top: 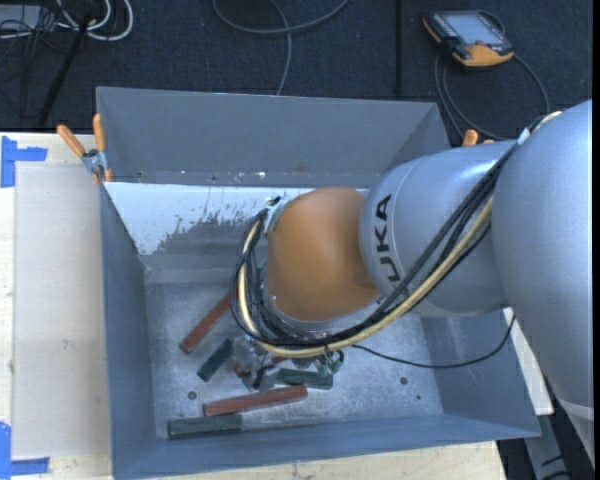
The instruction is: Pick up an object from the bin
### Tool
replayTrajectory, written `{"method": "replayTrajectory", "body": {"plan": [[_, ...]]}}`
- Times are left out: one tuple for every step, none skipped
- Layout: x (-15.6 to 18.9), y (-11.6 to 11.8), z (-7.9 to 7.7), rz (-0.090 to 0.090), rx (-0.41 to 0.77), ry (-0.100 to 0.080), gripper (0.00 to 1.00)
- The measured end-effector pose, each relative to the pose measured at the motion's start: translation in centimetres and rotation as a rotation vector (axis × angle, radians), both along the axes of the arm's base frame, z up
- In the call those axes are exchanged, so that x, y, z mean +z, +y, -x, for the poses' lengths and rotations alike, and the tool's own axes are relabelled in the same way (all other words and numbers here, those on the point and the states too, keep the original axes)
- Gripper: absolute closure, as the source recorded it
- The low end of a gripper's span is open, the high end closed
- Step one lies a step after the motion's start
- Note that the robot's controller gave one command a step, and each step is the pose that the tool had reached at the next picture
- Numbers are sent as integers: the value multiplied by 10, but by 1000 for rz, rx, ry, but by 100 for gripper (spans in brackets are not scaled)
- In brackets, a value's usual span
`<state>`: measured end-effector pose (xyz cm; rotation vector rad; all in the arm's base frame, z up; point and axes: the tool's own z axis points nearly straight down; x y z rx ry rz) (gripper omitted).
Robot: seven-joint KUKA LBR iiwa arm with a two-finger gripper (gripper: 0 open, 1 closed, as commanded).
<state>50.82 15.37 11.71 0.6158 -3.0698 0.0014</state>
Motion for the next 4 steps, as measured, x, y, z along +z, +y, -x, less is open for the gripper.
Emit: {"method": "replayTrajectory", "body": {"plan": [[31, -1, 11, -5, -31, -15, 100], [35, 23, -19, -3, -38, -11, 100], [42, 0, 26, -3, -71, -9, 100], [100, 20, -1, -1, -65, -6, 100]]}}
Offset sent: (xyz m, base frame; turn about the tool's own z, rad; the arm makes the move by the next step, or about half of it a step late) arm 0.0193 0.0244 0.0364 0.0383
